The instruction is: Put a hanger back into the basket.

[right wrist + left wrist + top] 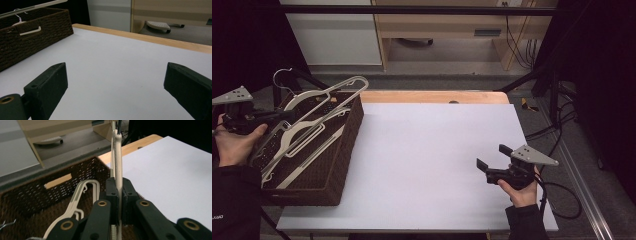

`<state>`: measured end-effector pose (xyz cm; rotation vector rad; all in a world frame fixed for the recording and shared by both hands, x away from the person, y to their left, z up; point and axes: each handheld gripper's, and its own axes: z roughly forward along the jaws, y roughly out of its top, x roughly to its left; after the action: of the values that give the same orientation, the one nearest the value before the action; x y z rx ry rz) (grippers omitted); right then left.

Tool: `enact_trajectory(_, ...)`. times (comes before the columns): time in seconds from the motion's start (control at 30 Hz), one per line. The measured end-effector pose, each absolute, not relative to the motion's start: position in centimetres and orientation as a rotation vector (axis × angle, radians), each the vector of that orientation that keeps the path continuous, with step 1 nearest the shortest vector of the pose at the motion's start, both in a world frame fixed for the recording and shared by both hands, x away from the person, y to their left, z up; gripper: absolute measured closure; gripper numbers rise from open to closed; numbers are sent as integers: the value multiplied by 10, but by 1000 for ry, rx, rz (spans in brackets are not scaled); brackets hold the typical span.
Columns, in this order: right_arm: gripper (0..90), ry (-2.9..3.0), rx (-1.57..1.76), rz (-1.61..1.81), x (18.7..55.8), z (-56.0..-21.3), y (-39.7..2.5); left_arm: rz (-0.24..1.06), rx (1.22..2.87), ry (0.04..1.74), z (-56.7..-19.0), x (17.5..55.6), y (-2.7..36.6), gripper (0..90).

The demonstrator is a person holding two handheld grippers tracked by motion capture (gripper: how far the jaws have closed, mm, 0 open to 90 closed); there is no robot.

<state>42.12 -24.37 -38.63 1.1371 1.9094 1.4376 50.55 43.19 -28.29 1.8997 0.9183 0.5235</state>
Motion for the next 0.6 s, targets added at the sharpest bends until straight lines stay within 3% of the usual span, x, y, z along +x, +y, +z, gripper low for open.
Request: enact_trajectory(0.6, 54, 1917, 1127, 1443, 422, -387, -242, 509, 1942, 1038, -323, 501, 457, 863)
